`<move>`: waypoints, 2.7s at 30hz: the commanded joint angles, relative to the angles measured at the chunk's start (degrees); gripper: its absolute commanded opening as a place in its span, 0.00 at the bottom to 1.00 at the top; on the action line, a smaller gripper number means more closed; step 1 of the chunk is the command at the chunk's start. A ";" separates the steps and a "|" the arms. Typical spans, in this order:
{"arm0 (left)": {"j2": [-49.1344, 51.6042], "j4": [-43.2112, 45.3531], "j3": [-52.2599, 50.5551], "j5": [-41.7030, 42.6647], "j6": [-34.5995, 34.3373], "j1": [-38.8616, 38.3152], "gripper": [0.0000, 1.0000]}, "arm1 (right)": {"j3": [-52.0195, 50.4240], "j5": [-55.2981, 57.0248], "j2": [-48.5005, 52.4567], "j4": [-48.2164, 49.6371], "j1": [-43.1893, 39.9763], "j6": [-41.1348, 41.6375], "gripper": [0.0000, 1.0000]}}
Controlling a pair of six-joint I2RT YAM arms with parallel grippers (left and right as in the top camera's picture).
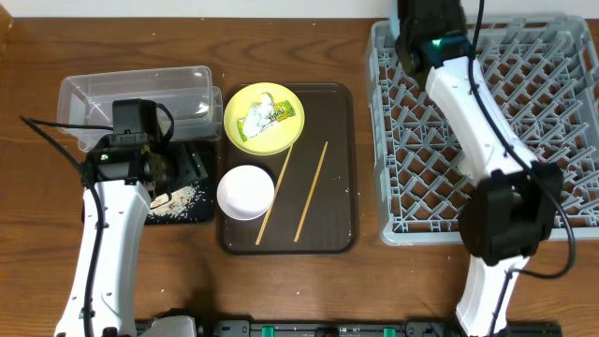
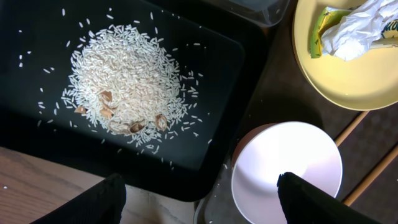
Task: Sort waste into correct bins and load items into the dishwasher rack
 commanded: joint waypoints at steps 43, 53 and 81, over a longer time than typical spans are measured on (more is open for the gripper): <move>-0.63 -0.17 0.15 -0.72 -0.24 0.24 0.82 | -0.09 -18.25 -4.00 -26.88 5.70 28.48 0.60; -0.63 -4.09 0.15 -10.10 -6.56 3.91 0.82 | -0.22 -58.03 -4.37 -30.18 10.95 20.90 0.66; -0.63 -5.73 0.15 -7.91 -11.87 16.74 0.82 | 0.15 -54.12 12.07 -32.68 31.74 26.64 0.01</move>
